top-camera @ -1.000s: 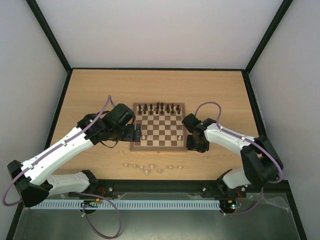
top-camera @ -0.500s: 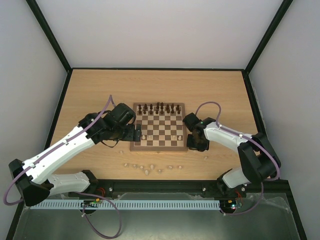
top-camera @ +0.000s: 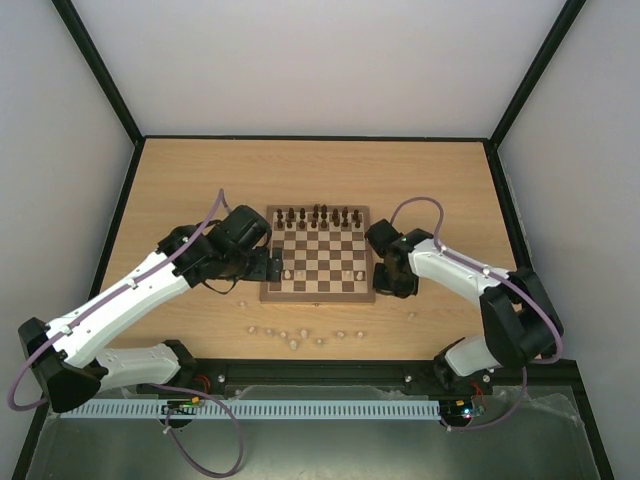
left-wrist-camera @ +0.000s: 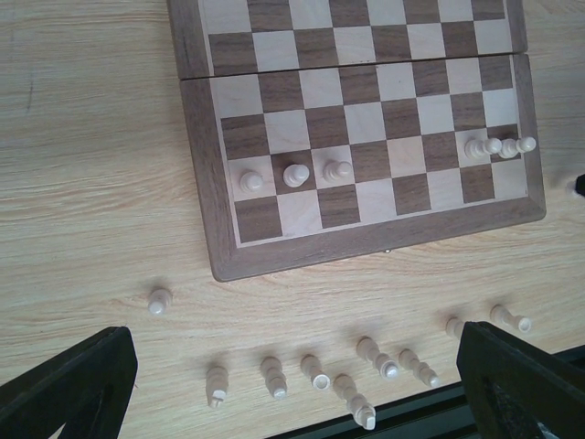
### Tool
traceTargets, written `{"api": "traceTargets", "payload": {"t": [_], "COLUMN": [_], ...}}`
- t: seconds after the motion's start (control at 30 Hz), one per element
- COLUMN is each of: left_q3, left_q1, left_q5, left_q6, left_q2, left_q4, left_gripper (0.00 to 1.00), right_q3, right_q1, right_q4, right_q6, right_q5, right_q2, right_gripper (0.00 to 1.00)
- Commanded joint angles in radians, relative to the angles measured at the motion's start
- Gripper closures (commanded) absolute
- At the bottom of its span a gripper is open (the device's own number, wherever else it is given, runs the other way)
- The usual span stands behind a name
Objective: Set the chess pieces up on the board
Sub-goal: Pick up the chess piece at the center of the board, then place the chess piece on the chessboard.
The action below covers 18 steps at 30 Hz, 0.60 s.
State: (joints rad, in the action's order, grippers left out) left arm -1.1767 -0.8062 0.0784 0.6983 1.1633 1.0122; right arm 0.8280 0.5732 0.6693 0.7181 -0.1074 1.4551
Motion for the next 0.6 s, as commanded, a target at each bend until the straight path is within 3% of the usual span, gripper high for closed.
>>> {"api": "traceTargets", "payload": {"t": [0.0, 0.23, 0.57], "left_q3": [0.002, -0.003, -0.025], "left_q1": [0.019, 0.056, 0.115], "left_q5": [0.007, 0.005, 0.013], "left_q6": [-0.010, -0.014, -0.042], "left_q2": [-0.006, -0.052, -0.097], "left_q4": [0.000, 0.002, 0.046], "left_gripper": [0.01, 0.01, 0.01], "right_q3": [0.141, 0.343, 0.580], "right_q1": [-0.004, 0.018, 0.179], "right_q4": [0.155, 0.286, 0.343], "right_q6": [-0.017, -0.042, -0.011], "right_q5": [-0.034, -0.018, -0.009], "right_q2": [-0.055, -0.097, -0.032], "right_gripper": [0.93, 0.93, 0.93]}}
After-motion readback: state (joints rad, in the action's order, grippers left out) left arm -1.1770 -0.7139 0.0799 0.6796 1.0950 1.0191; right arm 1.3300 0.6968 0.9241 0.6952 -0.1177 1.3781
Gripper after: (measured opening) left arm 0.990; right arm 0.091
